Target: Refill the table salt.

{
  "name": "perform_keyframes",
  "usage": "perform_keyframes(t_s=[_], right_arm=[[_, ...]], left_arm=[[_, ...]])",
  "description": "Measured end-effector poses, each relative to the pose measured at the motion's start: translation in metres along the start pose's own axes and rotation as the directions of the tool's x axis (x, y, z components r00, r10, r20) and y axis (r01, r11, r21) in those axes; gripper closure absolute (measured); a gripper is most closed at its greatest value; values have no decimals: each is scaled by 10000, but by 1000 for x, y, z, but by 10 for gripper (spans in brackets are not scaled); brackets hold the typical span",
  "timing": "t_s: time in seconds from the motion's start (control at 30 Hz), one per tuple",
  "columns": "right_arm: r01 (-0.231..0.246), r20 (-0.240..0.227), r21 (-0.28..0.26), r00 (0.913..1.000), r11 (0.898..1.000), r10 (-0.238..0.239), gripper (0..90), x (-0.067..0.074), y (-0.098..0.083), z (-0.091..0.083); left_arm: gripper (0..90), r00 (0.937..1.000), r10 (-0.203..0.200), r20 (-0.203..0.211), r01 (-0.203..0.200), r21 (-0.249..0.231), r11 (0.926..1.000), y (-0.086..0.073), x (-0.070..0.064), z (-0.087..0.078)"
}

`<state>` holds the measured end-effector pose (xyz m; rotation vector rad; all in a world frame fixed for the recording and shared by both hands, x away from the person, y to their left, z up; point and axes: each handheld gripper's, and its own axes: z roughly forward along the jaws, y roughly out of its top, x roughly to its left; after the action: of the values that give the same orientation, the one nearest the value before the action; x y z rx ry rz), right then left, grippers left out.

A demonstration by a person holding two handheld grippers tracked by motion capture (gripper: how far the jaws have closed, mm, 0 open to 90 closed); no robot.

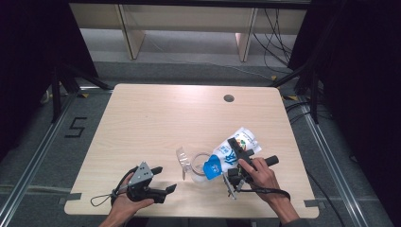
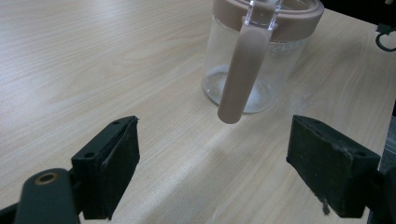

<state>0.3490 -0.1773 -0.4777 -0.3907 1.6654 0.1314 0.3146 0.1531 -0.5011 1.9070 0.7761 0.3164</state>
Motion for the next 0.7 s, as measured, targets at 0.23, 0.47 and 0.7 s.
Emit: perform_keyframes(t_s=[0.23,0.47,0.7], right_arm=[[-34,21,18,10000,10000,34,506,1,-1,0],[187,12,3,9998,9998,-187,506,0,0,0],[257,40,39,9997,9997,-257,509,-1,0,0]], left_arm=[[164,10000,61,36,-61,-16,10000,0,1,0],[164,10000,39,37,-39,1,10000,0,1,0],[164,10000,33,35,-33,0,10000,0,1,0]])
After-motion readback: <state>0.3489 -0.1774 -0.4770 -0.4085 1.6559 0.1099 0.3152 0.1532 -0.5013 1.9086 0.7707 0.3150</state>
